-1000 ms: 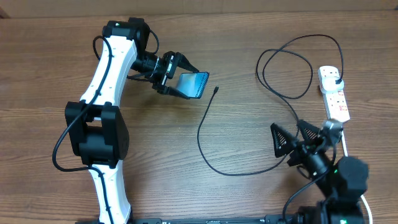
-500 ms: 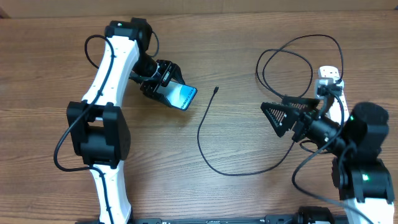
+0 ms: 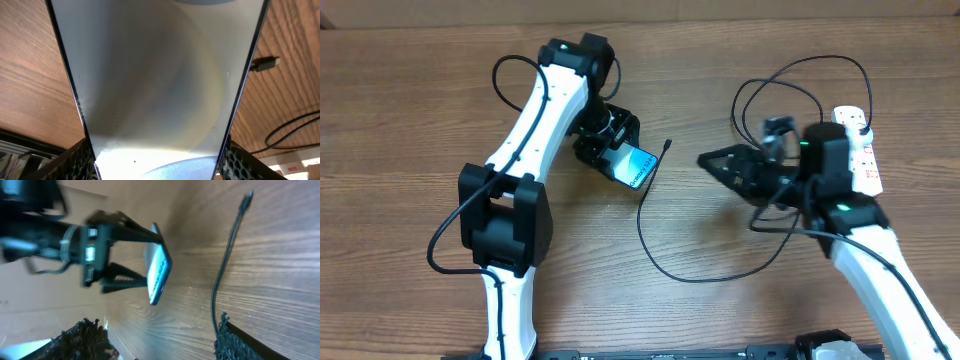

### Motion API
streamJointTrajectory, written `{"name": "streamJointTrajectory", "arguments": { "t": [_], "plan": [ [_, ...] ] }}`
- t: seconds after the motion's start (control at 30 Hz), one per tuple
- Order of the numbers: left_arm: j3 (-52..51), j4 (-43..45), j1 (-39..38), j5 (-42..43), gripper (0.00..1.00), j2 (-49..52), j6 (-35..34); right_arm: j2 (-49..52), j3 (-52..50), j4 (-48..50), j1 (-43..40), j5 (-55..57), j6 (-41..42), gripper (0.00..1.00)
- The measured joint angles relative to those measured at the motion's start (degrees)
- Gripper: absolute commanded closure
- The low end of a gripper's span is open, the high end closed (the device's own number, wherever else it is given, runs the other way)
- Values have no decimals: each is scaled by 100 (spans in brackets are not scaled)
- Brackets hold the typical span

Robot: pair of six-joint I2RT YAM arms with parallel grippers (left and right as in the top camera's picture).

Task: Plug charger to phone and switch on socket
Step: 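Move the right gripper left toward the phone held by the left gripper, then close the right gripper on the phone's lower edge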

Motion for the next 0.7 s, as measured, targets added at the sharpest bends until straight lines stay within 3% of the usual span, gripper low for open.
{"name": "streamJointTrajectory", "arguments": {
  "t": [0.37, 0.7],
  "plan": [
    [0, 0, -74, 90, 67, 0, -551, 1069, 0, 1034, 1261, 1198, 1611, 35],
    [0, -4, -85, 461, 67, 0, -599, 1467, 0, 1676, 1622, 1578, 2245, 46]
  ]
}}
